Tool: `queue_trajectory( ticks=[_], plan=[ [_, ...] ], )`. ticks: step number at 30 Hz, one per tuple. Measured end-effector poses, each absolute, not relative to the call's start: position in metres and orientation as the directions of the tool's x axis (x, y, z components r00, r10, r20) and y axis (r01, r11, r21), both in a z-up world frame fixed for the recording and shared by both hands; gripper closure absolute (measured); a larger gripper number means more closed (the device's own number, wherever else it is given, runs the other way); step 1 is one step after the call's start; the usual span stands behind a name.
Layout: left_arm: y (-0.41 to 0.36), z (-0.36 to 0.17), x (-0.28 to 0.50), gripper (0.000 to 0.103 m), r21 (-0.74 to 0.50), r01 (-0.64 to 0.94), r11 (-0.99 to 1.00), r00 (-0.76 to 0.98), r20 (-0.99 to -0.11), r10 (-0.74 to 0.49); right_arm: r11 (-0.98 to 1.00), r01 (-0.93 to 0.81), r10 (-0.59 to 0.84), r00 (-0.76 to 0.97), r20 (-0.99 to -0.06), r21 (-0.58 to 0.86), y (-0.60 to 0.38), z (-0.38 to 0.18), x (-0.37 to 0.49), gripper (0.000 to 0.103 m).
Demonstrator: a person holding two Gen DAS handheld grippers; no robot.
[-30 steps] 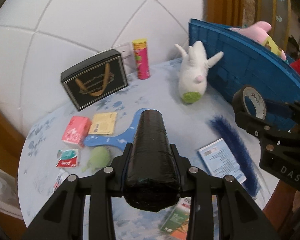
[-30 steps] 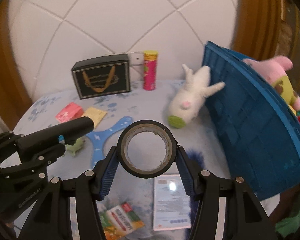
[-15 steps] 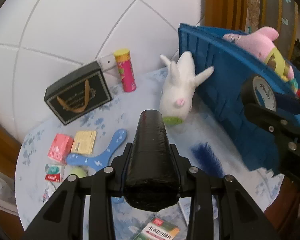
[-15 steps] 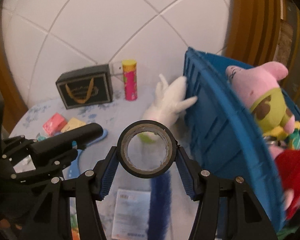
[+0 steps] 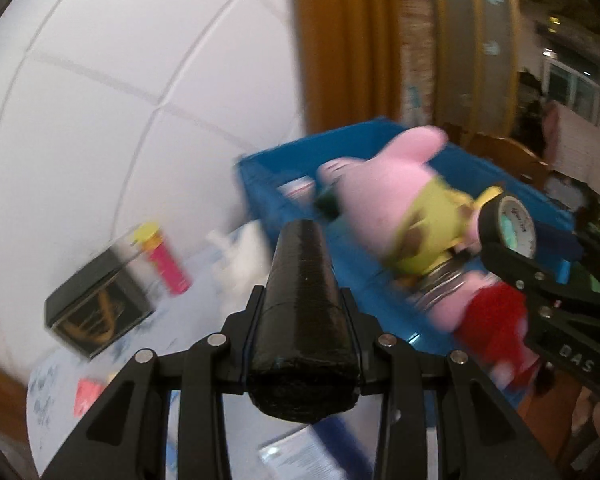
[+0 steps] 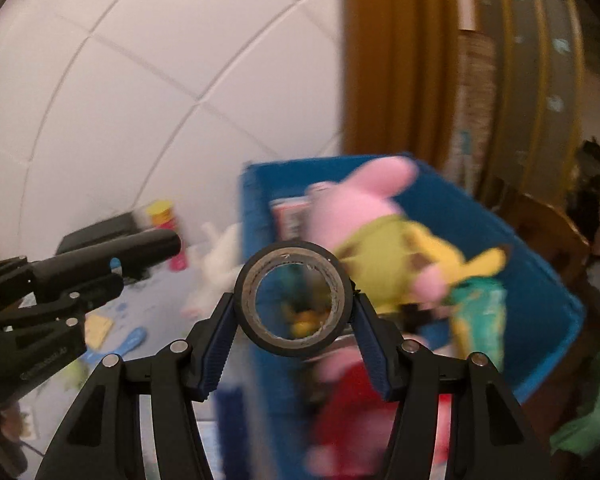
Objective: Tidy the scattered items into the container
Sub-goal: 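Carry the black tube in left gripper while right gripper carries the tape roll over the crate, then open both grippers to drop the black tube and tape roll into the crate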
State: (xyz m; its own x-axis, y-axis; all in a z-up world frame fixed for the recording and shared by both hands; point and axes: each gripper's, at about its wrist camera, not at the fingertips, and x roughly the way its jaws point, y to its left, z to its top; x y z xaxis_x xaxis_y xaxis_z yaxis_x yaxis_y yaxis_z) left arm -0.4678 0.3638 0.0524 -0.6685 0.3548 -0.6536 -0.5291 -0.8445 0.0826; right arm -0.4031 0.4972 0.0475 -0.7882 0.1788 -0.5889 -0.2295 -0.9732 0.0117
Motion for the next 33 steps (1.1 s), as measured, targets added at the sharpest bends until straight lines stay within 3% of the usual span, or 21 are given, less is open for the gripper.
queue_trajectory(
  ticks=[9,20,23,25,28,33],
  plan=[
    [0.501,0.028,-0.462,0.069,0.078,-0.62,-0.781,-0.585,-0.708,0.394,-0.947,-0.319,0.23,-0.747,-0.624,0.032,0.624,0.02,-0.395,0.046],
    [0.535,0.002,-0.454,0.068,0.087,-0.638,-0.765,-0.551,-0.745,0.375,-0.948,-0.318,0.228,-0.709,-0.668,0.014,0.65,-0.016,-0.398,0.046],
    [0.529,0.006,-0.454,0.05,0.077,-0.633,-0.77,-0.555,-0.739,0.382,-0.945,-0.325,0.23,-0.708,-0.667,0.019,0.654,-0.014,-0.397,0.046],
    [0.525,0.009,-0.451,0.029,0.081,-0.625,-0.776,-0.572,-0.725,0.384,-0.945,-0.327,0.226,-0.709,-0.668,0.027,0.655,-0.013,-0.394,0.042],
    [0.52,0.012,-0.447,0.027,0.083,-0.62,-0.78,-0.583,-0.714,0.388,-0.942,-0.334,0.235,-0.709,-0.665,0.023,0.654,-0.013,-0.392,0.029],
    [0.51,0.014,-0.441,0.027,0.074,-0.618,-0.783,-0.582,-0.713,0.392,-0.939,-0.343,0.248,-0.707,-0.663,0.014,0.65,-0.009,-0.383,0.025]
  ],
)
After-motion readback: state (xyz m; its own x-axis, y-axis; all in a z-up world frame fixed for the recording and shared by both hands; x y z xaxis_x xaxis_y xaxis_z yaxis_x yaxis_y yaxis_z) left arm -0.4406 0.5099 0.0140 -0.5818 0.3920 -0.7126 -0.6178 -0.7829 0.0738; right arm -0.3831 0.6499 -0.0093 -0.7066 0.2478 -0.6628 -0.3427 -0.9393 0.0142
